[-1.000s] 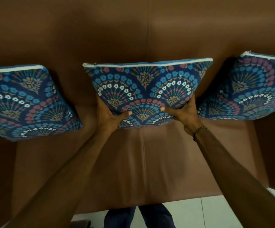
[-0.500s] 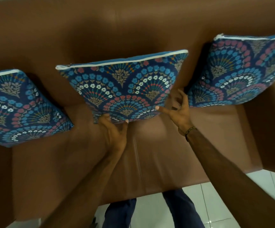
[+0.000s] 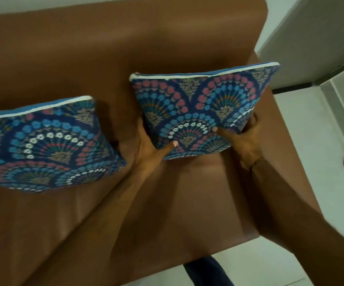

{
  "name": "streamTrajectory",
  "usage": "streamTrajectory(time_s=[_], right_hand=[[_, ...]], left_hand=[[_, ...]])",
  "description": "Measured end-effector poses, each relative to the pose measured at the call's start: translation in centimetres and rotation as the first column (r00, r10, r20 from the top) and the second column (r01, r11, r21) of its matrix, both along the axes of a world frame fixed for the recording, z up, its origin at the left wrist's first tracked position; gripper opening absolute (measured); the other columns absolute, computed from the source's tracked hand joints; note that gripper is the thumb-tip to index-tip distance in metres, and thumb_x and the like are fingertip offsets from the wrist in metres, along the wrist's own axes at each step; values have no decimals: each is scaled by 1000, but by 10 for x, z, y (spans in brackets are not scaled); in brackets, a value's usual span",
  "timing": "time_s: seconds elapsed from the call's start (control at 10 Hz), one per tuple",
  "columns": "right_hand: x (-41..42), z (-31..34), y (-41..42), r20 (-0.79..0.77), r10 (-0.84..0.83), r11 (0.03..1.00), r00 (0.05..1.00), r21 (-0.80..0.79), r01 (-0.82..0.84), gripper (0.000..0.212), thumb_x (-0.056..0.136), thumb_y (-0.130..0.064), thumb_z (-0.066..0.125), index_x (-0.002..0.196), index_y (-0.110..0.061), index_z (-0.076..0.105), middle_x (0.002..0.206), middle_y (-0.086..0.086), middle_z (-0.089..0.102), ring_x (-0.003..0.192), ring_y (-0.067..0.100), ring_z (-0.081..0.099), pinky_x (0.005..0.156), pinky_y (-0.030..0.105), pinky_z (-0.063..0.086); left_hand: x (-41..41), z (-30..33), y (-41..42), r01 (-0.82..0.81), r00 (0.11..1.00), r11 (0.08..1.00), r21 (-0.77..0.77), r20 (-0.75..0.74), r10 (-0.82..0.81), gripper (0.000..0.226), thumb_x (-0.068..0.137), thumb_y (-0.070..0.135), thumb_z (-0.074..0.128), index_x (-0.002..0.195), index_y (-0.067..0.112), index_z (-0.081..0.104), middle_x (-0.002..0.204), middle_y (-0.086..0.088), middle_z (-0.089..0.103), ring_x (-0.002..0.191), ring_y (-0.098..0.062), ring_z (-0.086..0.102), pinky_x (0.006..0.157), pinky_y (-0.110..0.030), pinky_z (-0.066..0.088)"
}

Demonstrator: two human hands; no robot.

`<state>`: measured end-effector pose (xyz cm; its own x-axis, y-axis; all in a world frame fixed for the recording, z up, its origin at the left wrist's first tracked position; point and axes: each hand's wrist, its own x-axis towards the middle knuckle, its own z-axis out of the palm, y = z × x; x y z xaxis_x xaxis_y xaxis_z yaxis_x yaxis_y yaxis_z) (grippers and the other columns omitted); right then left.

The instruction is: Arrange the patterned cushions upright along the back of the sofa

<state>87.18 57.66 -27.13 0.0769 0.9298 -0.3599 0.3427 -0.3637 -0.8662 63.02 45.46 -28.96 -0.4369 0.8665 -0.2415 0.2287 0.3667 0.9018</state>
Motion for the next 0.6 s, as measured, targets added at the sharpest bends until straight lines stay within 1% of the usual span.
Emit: streamTrajectory(time_s=[0.1,0.2,0.3,0.4,0.5,0.6], right_hand=[[14,-4,41,-61,138,988,989,-58,-142,116,46,-31,107,142,-31,42,138,-8,64,121,8,67,96,39,61],[25,-15,62,-140,193,976,971,-78,-205,117,51,-29,106,150,-26,44,138,-6,66,121,10,68,97,41,61],[30,-25,57,-138,168,984,976,-28,-173,120,51,-27,106,151,-25,41,141,-6,64,126,12,66,99,39,60],[31,-31,52,-97,143,989,985,-12,-145,121,51,-24,105,151,-25,37,141,-7,61,127,12,63,103,40,57],[25,-17,47,-52,125,992,991,22,-124,123,48,-39,104,150,-26,37,140,-5,62,127,16,64,105,47,56],[13,31,30,134,187,965,973,159,-208,131,54,-77,86,159,-33,21,155,0,49,141,24,52,112,57,47]], left_hand=[[19,2,31,-39,998,999,37,-39,41,128,72,19,98,164,4,12,152,7,37,134,10,35,122,-16,34],[39,-8,45,-127,989,989,72,-68,132,119,71,17,99,159,-3,20,144,4,46,128,8,43,115,-8,38],[46,-11,42,-144,986,989,39,-83,146,121,72,29,98,160,3,19,150,2,44,133,2,44,119,-15,38],[51,-10,43,-142,987,989,-39,-77,139,129,72,25,98,164,3,10,156,2,37,137,-4,40,112,2,29],[43,0,42,-121,990,993,7,-69,121,137,73,28,98,168,11,0,171,-7,28,153,-18,34,123,-10,28],[18,44,25,-107,978,994,16,-177,108,127,82,30,91,170,17,0,177,-13,15,162,-28,21,131,-48,26]])
